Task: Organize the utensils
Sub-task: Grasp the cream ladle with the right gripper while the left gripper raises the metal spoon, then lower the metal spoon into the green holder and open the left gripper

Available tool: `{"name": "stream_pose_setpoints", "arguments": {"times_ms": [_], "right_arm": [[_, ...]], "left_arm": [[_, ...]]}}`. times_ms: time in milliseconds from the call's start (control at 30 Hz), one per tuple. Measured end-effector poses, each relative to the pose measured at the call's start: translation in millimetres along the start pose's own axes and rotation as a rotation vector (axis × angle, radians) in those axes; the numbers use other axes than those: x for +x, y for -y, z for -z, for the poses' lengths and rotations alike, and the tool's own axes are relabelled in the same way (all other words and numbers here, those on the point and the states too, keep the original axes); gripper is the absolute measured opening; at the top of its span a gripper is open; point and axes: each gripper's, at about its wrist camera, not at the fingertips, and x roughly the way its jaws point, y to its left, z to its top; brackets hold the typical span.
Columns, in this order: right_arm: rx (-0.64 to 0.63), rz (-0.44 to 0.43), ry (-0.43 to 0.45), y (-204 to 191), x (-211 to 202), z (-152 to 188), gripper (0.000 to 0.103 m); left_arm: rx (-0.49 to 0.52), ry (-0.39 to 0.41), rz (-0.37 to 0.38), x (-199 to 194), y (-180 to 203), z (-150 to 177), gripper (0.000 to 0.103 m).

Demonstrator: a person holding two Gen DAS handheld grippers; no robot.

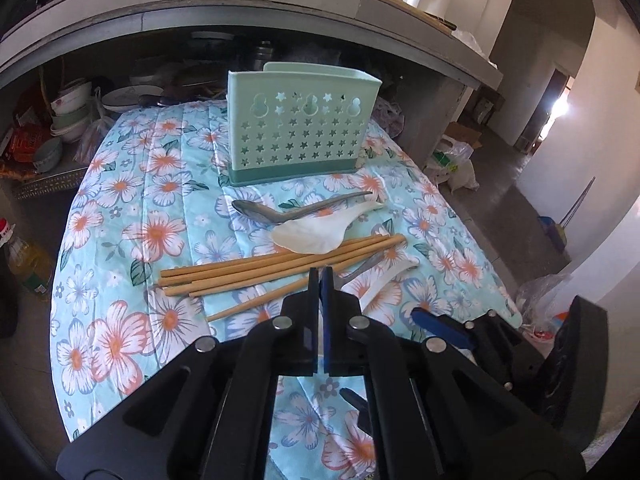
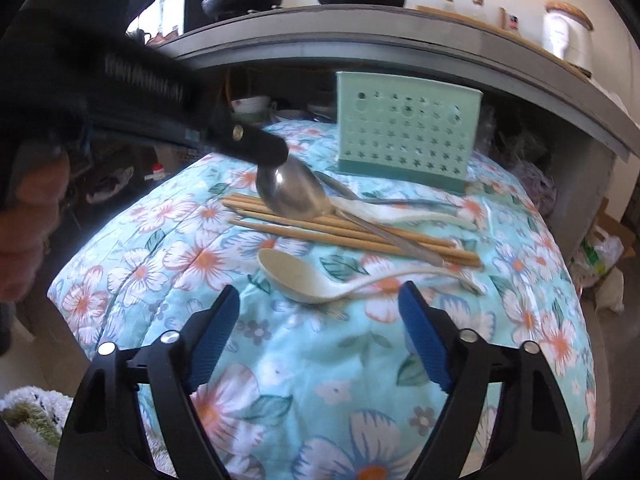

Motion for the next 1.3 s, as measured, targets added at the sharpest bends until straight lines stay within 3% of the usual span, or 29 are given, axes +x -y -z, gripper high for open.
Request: {"name": "stream_pose_setpoints", "arguments": {"times_ms": [267, 433, 500, 733, 1033, 1300], "right_arm": [[-0.149, 0.059, -0.051, -30, 31, -11, 0.049], [-0.168, 0.074, -0.117, -37, 43, -3, 0.017], [-0.173, 0.077, -0.121, -38, 42, -2, 0.012], [-0.141, 0.069, -0.064, -29, 17, -5, 0.008], [0.004, 0.029, 0.033, 12, -22, -27, 0.005], [0.265, -0.143, 0.150, 93, -60, -70, 0.003]], "left_arm": [[-0.076, 0.110, -0.001, -45, -20, -24, 0.000], [-0.103, 0.198, -0.014, -72, -27, -38, 0.000], [-0.107, 0.227, -0.020, -80, -28, -43, 0.000], [-0.111, 0.283, -0.040, -88, -29, -53, 0.000], [-0.121, 0.365, -0.071, -99, -36, -78, 0.000], [-0.041, 0.481, -0.084, -108, -22, -144, 0.000]]}}
